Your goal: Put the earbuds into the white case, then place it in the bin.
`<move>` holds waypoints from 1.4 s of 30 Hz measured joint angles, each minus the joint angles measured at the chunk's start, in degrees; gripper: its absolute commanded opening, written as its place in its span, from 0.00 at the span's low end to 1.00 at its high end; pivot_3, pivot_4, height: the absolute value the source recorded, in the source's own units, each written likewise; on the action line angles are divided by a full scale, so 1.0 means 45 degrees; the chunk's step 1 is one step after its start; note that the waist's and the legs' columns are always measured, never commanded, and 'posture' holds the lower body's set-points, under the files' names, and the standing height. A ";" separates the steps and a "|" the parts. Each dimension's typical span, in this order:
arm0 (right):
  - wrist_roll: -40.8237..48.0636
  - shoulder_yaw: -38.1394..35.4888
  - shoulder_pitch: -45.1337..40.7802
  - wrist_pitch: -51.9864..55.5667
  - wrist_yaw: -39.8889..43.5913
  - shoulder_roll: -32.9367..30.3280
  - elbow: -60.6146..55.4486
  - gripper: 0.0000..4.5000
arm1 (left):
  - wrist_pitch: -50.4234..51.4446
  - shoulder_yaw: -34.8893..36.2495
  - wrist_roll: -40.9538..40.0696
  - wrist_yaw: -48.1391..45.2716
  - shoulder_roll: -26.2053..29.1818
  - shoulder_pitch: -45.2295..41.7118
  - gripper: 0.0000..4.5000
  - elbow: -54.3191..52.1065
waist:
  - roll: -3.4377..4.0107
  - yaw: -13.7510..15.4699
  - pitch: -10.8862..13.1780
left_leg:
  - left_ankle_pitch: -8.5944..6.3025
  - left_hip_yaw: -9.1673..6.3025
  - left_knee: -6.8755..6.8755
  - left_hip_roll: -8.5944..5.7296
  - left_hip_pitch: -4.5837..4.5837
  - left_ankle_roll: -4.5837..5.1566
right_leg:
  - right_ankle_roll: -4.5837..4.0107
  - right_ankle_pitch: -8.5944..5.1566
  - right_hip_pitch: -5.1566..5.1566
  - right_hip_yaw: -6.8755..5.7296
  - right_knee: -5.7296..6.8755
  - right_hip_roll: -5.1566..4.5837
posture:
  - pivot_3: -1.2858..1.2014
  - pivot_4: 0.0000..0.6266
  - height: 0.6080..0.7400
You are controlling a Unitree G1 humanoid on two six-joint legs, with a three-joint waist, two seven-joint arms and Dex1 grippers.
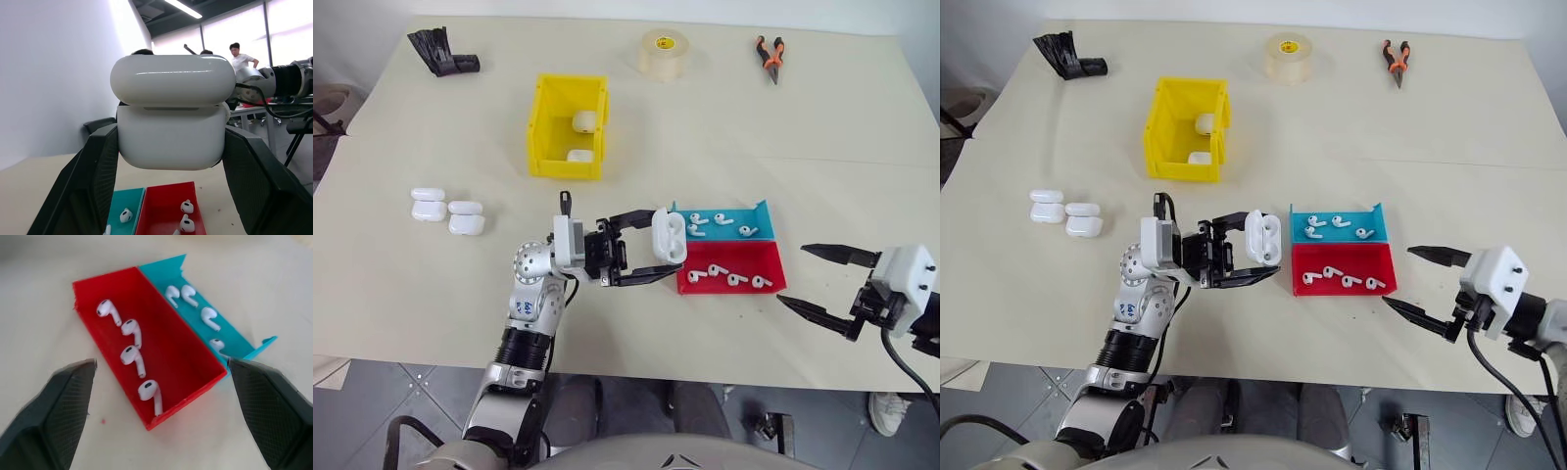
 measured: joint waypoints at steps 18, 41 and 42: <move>-0.0188 0.6295 -0.6084 0.7117 -0.0892 -0.4094 -0.2224 1.00 | 0.1582 -0.0739 -0.0113 0.0697 0.0925 0.1221 0.62 -0.1668 | -0.0010 0.0295 0.0001 | -0.0007 -0.0087 -0.0003 -0.0019 -0.0051 0.0011 | 0.0002 0.0002 -0.0014 -0.0022 -0.0048 -0.0013 | 0.52 0.24 1.00; -0.3780 0.8065 -0.6704 0.4347 0.0954 -0.3901 -0.0024 0.58 | 0.1768 -0.0747 -0.0112 0.1035 0.1166 0.0904 0.62 -0.1928 | -0.0008 0.0275 -0.0001 | -0.0006 -0.0049 0.0003 -0.0018 -0.0046 0.0010 | 0.0002 0.0002 -0.0014 -0.0023 -0.0035 -0.0011 | 0.52 0.24 1.00; -0.3831 0.8080 -0.6756 0.4355 0.1013 -0.3889 -0.0024 0.58 | 0.1768 -0.0748 -0.0111 0.1039 0.1164 0.0904 0.62 -0.1928 | -0.0008 0.0274 0.0000 | -0.0006 -0.0050 0.0003 -0.0018 -0.0046 0.0010 | 0.0002 0.0002 -0.0014 -0.0023 -0.0035 -0.0011 | 0.52 0.24 1.00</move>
